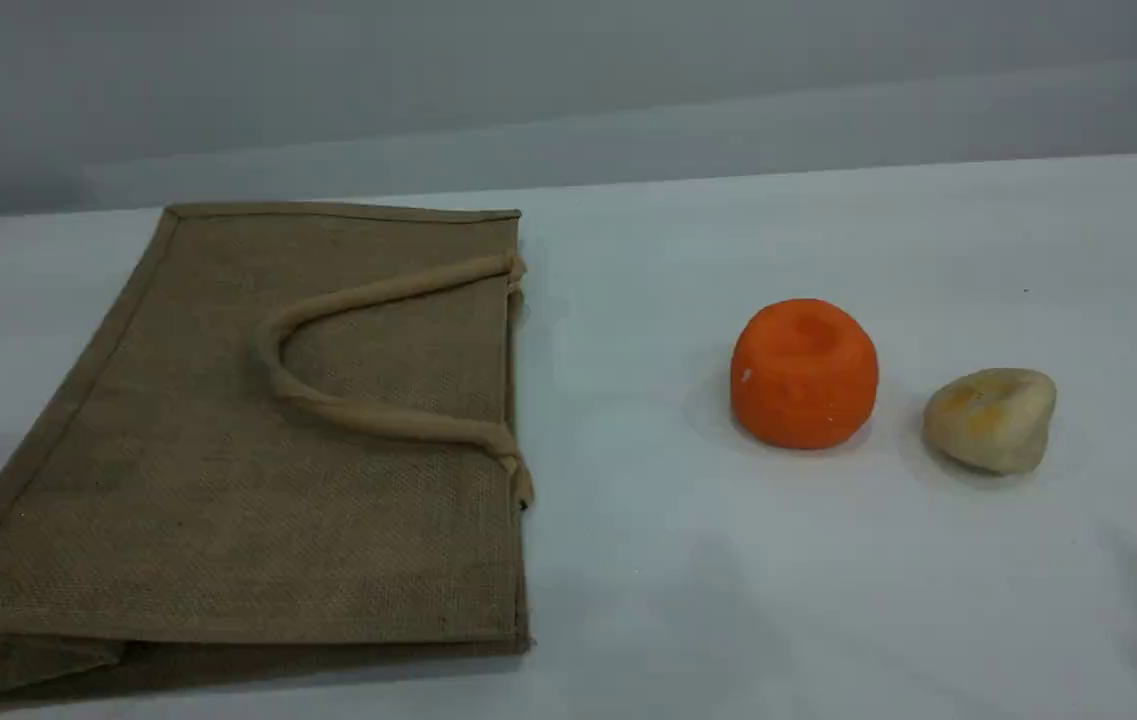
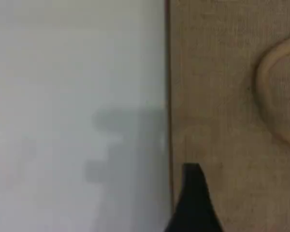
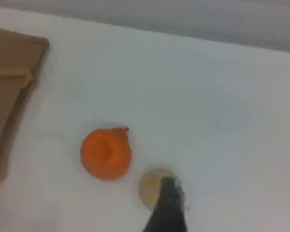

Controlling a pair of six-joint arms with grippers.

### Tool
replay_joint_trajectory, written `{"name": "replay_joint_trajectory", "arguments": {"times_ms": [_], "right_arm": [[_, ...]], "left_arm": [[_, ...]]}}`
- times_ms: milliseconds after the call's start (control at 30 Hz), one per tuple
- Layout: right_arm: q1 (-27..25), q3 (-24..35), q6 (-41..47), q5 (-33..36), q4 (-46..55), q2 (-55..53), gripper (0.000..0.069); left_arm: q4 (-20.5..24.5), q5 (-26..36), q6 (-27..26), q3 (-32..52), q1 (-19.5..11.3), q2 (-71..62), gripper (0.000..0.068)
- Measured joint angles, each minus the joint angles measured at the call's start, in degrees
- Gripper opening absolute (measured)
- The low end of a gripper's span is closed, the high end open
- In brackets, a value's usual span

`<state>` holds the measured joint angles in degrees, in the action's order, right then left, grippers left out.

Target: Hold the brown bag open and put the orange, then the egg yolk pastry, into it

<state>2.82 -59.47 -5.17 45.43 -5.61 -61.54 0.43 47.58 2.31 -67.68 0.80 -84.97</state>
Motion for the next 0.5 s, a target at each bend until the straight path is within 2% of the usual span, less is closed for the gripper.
{"name": "replay_joint_trajectory", "arguments": {"times_ms": [167, 367, 500], "right_arm": [[0.0, 0.0, 0.0, -1.3, 0.0, -2.6, 0.0565], [0.0, 0.0, 0.0, -2.7, 0.0, -3.4, 0.0565], [0.0, 0.0, 0.0, -3.8, 0.0, -3.4, 0.0565]], "left_arm": [[-0.4, -2.1, 0.0, -1.7, 0.6, -6.2, 0.047], [-0.4, -7.7, 0.0, -1.7, 3.9, -13.4, 0.047], [-0.4, -9.5, 2.6, -2.8, 4.0, -18.5, 0.047]]}}
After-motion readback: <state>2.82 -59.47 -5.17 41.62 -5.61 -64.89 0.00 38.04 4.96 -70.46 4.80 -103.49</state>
